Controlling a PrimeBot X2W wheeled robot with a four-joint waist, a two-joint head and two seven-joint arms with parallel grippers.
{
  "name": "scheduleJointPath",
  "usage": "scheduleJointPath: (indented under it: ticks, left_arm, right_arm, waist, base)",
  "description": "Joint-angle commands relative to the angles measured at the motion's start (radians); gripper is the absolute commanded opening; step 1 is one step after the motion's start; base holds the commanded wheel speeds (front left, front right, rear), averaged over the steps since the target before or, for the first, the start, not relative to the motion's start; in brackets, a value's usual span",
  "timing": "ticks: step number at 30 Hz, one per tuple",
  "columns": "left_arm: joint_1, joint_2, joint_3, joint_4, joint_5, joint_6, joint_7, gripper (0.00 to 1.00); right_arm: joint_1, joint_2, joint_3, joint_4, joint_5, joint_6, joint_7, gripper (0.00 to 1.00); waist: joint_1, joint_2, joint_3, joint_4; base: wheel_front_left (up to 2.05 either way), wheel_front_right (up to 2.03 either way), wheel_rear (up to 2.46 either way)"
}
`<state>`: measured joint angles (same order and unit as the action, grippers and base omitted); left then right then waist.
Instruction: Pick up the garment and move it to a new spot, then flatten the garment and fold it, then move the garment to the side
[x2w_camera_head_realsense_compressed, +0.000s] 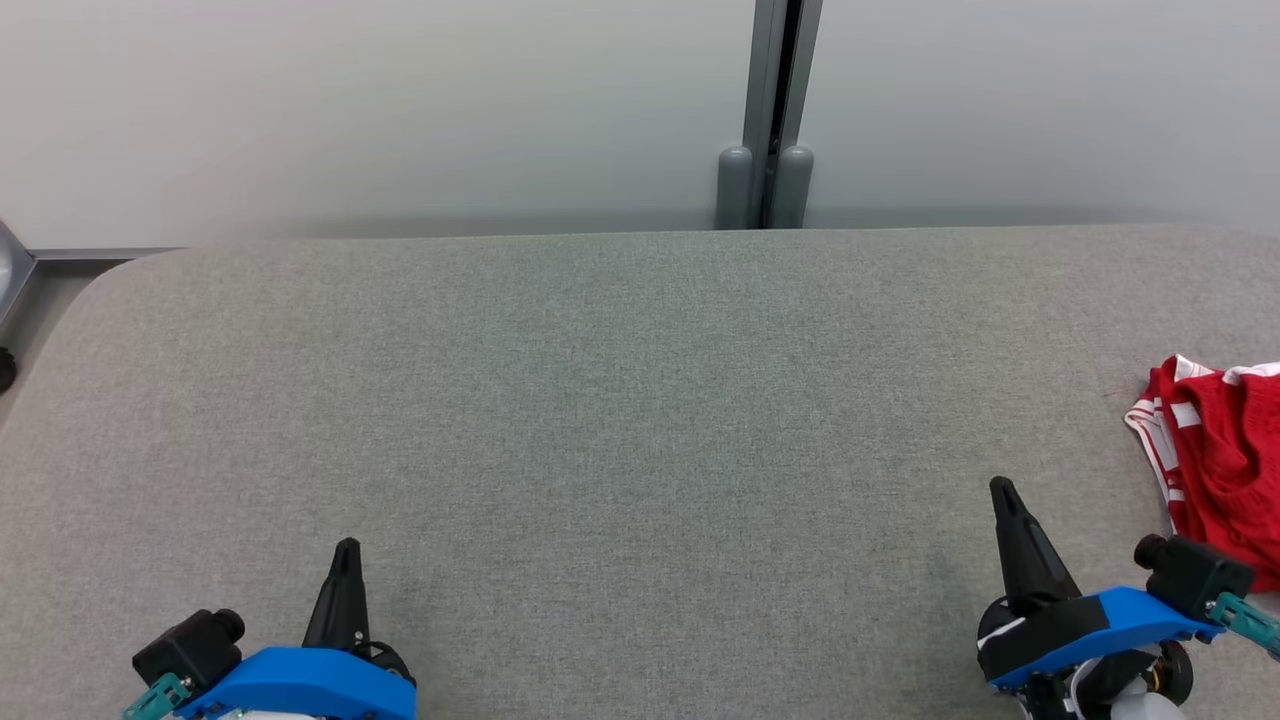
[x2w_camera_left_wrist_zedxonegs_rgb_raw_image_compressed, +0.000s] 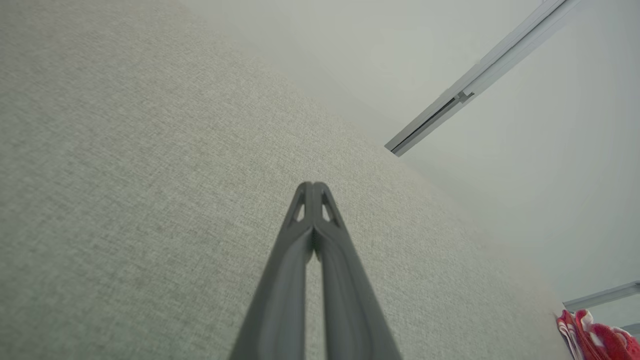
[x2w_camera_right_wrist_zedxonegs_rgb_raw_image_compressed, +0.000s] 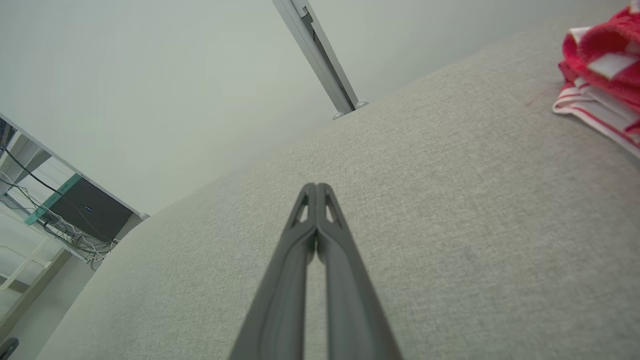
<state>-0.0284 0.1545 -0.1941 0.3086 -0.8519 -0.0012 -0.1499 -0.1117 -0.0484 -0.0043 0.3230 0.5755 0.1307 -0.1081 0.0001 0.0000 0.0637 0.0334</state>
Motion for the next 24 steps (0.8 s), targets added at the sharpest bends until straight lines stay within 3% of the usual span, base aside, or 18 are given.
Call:
scheduleJointPath:
  ticks: [1, 24]
  left_arm:
    - [-0.03, 0.001, 0.02, -0.018, -0.03, -0.012, 0.008, 0.0]
    - [-0.049, -0.029, 0.108, -0.034, -0.257, -0.048, 0.085, 0.0]
  right_arm:
    - [-0.005, -0.001, -0.006, -0.02, 0.041, 0.0, 0.008, 0.0]
    - [-0.002, -0.002, -0.039, -0.04, 0.348, 0.0, 0.074, 0.0]
  waist:
    - [0.0, 0.0, -0.001, 0.0]
    - [-0.0001, 0.0, -0.014, -0.008]
  base:
    - [0.0, 0.0, 0.0]
    - [0.0, 0.0, 0.0]
